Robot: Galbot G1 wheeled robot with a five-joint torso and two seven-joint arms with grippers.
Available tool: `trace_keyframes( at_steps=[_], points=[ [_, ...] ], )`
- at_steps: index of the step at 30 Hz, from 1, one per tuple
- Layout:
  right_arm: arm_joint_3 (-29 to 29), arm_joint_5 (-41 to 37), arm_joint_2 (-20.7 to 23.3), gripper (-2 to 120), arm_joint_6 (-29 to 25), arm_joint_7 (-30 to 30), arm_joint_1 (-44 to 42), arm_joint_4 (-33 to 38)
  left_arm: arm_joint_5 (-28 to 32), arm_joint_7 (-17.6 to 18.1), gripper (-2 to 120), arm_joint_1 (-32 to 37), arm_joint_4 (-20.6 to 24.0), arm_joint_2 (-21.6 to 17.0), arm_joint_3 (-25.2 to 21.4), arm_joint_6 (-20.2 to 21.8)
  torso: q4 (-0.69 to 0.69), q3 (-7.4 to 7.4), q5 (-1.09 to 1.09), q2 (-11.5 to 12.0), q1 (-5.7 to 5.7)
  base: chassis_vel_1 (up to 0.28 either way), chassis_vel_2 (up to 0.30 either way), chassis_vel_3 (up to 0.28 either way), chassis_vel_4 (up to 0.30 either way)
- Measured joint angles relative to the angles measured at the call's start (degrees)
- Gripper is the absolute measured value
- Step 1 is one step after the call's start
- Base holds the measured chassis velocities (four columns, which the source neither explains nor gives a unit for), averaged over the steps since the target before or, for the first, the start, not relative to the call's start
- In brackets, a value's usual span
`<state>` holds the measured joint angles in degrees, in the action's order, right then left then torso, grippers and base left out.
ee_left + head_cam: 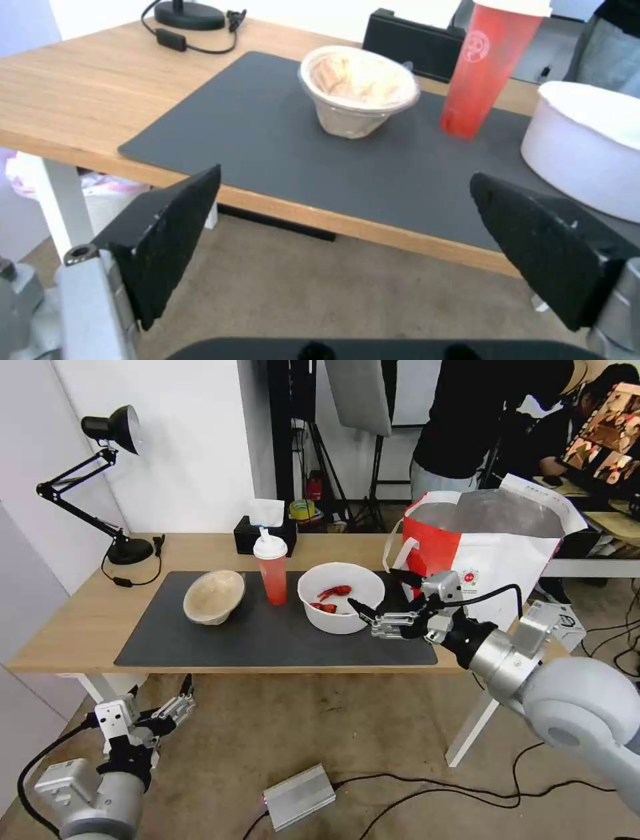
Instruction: Pick up the trash from the table and place it into the takeout bag.
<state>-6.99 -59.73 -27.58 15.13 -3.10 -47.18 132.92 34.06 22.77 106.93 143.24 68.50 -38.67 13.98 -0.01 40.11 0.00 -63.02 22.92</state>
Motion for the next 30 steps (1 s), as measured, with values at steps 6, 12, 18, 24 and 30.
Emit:
trace_keyframes(
  at_steps=[6,12,18,24,30],
  points=[
    [9.2,-1.6,0.1,100,0.0,2.5,10.6,-3.9,-0.1,-0.3,100,-0.1,0.0,-0.1,0.0,-0.1,0.02,0.0,-0.01,0.0,0.0,0.0,0.0,0.0,0.0],
    [16.2,-1.9,-1.3,100,0.0,4.3,17.2,-7.8,-0.2,-0.7,100,-0.2,0.0,0.0,0.1,0.0,0.01,0.0,0.0,0.0,0.0,0.0,0.0,0.0,0.0],
    [19.7,-2.4,-2.4,100,0.2,7.7,20.8,-11.8,-0.2,-1.3,100,-0.3,0.0,0.0,0.3,0.1,0.01,0.0,0.0,0.0,0.0,0.0,0.0,0.0,0.0],
    [21.4,-2.3,-3.5,100,1.2,9.7,22.0,-14.4,-0.2,-1.4,100,-0.4,0.0,0.0,0.6,0.2,0.0,0.0,0.0,0.0,0.0,0.0,0.0,0.0,0.0],
    [22.9,-1.2,-4.9,100,2.5,10.2,23.1,-16.1,-0.2,-1.5,100,-0.6,0.0,-0.3,0.8,0.2,0.0,0.0,0.0,0.0,0.0,0.0,0.0,0.0,0.0]
  ],
)
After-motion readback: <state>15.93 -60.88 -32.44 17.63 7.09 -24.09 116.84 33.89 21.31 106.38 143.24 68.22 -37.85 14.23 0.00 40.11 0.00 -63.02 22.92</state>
